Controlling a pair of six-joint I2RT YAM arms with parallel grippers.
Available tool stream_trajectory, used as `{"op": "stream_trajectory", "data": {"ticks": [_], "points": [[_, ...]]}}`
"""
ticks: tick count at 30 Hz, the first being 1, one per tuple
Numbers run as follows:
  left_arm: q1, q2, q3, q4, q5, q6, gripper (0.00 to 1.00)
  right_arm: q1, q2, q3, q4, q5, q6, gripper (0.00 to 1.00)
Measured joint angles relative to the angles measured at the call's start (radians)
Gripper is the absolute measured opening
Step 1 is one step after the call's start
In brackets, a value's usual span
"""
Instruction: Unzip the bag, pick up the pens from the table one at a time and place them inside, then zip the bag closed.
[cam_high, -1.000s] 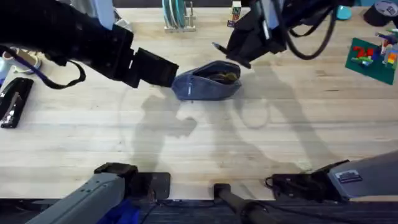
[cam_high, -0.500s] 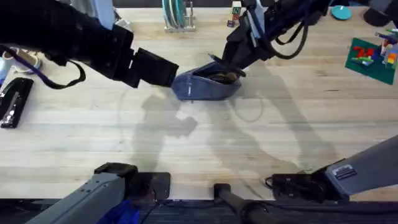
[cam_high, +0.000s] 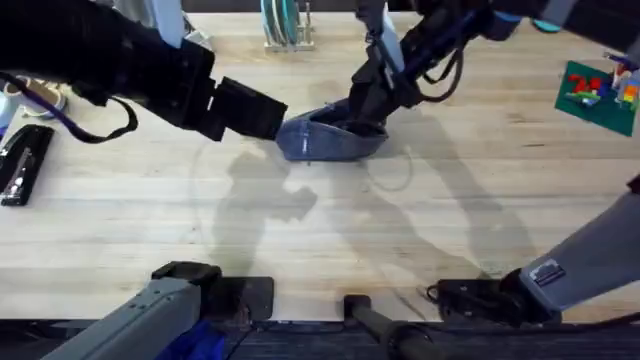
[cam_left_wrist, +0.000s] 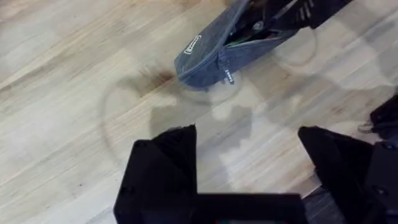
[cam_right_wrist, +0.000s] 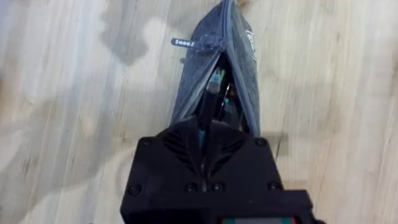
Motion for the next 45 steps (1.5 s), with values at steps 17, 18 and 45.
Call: {"op": "stream_trajectory", "data": {"ticks": [17, 18, 45], "points": [[0.000, 0.000, 0.000, -0.027, -0.003, 0.000, 0.995, 0.007, 0.048, 0.001, 0.034, 0.000, 0.000, 0.031], [0.000, 0.000, 0.000, -0.027, -0.003, 0.000, 0.995, 0.007, 0.055, 0.001, 0.034, 0.000, 0.000, 0.032], [0.000, 0.000, 0.000, -0.027, -0.003, 0.000, 0.995, 0.007, 0.068, 0.001, 0.035, 0.000, -0.003, 0.997]]}}
